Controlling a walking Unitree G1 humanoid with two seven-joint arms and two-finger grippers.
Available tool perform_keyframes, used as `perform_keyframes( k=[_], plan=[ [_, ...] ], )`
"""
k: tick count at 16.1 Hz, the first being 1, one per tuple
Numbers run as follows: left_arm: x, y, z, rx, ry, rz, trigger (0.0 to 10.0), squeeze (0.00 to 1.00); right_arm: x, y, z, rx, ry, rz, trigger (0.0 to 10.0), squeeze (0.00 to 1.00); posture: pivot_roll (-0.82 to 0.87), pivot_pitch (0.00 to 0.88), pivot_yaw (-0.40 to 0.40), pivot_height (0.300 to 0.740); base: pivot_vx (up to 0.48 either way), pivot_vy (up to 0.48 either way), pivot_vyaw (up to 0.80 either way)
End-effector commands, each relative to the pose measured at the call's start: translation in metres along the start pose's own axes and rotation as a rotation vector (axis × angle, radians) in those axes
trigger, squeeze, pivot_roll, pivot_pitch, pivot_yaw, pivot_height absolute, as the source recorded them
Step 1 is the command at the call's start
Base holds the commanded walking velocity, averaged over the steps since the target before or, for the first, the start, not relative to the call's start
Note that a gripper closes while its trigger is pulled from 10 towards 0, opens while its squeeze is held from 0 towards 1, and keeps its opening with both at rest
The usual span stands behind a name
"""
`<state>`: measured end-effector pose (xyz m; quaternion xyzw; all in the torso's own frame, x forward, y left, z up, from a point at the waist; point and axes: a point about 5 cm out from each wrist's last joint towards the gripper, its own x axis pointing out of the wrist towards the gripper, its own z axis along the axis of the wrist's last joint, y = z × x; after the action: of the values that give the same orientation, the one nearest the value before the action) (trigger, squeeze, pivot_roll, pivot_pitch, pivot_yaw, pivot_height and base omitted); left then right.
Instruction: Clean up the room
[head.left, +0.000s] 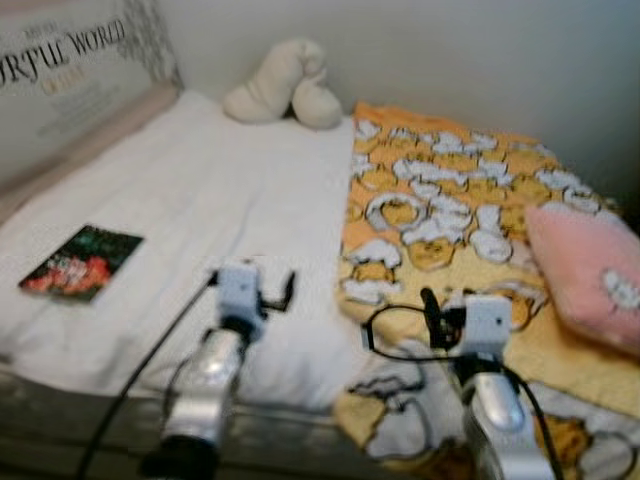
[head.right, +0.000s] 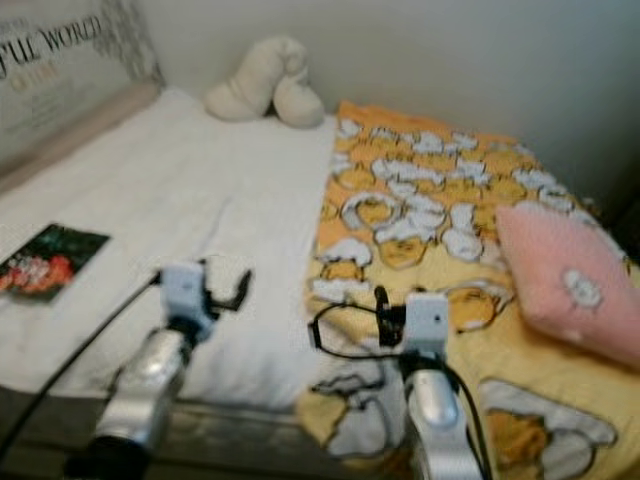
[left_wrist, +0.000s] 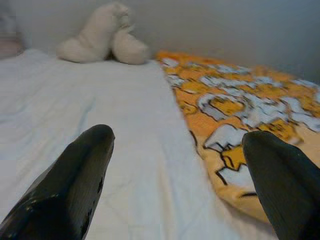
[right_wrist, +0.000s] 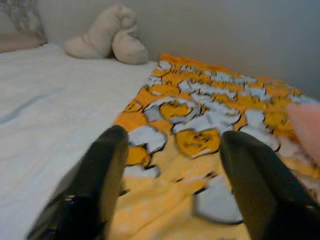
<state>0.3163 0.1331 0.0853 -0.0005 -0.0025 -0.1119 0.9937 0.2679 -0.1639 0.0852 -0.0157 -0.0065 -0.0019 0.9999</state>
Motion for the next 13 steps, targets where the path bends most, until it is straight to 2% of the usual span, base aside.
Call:
perform_keyframes(
  k=[1,2,5,8,9,10,13],
  plan=[
    [0.004,-0.014,0.005,0.017,-0.018,-0.049,10.0,0.0,0.002,-0.007,0.002,-0.012,-0.019,-0.013,10.0,1.0,-0.03,0.0,-0.052,0.74,0.262,-0.398,0.0],
    [0.006,-0.015,0.01,0.06,-0.043,-0.073,10.0,0.0,0.002,-0.008,0.0,0.004,-0.019,-0.038,10.0,1.0,-0.03,0.0,-0.046,0.74,0.262,-0.401,0.0],
    [0.011,-0.017,0.019,0.087,-0.069,-0.116,10.0,0.0,0.005,-0.004,0.0,0.0,-0.031,-0.056,10.0,1.0,-0.03,0.0,-0.035,0.74,0.257,-0.401,0.0],
    [0.015,-0.023,0.019,0.067,-0.065,-0.136,10.0,0.0,0.007,-0.004,-0.005,0.038,-0.015,-0.094,10.0,1.0,-0.04,0.0,-0.025,0.74,0.286,-0.38,0.0],
    [0.015,-0.024,0.019,0.068,-0.064,-0.139,10.0,0.0,0.007,-0.006,-0.005,0.044,-0.01,-0.106,10.0,1.0,-0.05,0.0,-0.025,0.74,0.292,-0.375,-0.79],
    [0.015,-0.024,0.019,0.069,-0.059,-0.141,10.0,0.0,0.007,-0.008,-0.006,0.038,-0.007,-0.116,10.0,1.0,-0.05,0.0,-0.024,0.74,0.296,-0.375,-0.79],
    [0.014,-0.024,0.015,0.053,-0.045,-0.14,10.0,0.0,0.006,-0.01,-0.007,-0.003,-0.009,-0.114,10.0,1.0,-0.05,0.0,-0.022,0.74,0.292,-0.376,0.0]
  ],
)
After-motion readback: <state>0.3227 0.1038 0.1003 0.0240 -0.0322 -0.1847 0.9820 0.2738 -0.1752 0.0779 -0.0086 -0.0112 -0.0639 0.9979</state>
